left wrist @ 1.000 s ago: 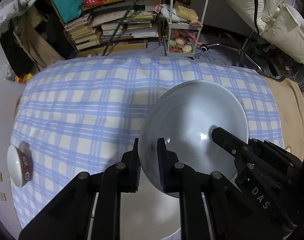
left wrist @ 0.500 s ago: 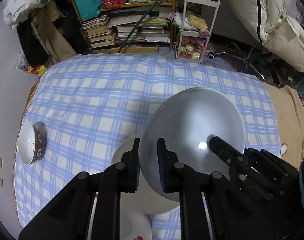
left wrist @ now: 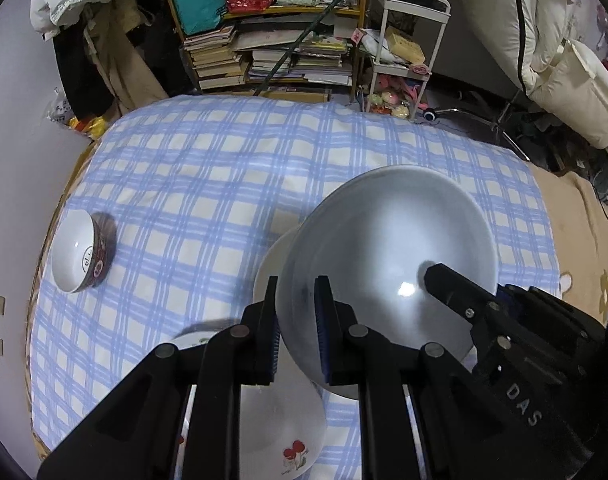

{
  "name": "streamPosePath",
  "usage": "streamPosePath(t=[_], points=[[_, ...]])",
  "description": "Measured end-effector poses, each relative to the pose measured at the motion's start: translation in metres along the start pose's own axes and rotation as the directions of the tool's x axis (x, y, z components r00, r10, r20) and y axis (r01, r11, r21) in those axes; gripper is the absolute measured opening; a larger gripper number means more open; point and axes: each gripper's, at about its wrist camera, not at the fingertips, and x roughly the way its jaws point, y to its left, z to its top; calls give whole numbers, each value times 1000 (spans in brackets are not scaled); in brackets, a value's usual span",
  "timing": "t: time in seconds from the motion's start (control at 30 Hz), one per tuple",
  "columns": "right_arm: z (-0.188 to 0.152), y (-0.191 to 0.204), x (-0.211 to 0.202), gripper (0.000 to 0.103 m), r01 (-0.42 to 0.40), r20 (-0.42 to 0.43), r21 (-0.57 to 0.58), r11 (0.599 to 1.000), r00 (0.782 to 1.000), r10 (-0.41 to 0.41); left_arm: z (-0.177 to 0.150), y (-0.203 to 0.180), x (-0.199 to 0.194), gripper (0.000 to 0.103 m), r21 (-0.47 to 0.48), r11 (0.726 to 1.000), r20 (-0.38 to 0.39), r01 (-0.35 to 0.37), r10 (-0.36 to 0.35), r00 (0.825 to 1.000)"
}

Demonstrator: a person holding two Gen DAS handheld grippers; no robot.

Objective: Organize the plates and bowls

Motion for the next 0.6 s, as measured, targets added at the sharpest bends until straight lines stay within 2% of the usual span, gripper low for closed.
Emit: streamPosePath(t=[0.1, 0.27, 0.6], points=[[-5, 0, 9, 13, -8, -40, 2, 1000, 999, 8, -5, 2, 3, 14, 13, 1000, -8, -20, 20, 1000], [-12, 7, 26, 13, 9, -86, -8, 1000, 996, -10, -7, 12, 10, 15, -25, 1000, -22, -16, 15, 1000], [-12, 7, 42, 13, 70, -97, -39, 997, 993, -73, -8, 18, 42, 15, -53, 999, -71, -3, -1, 997]])
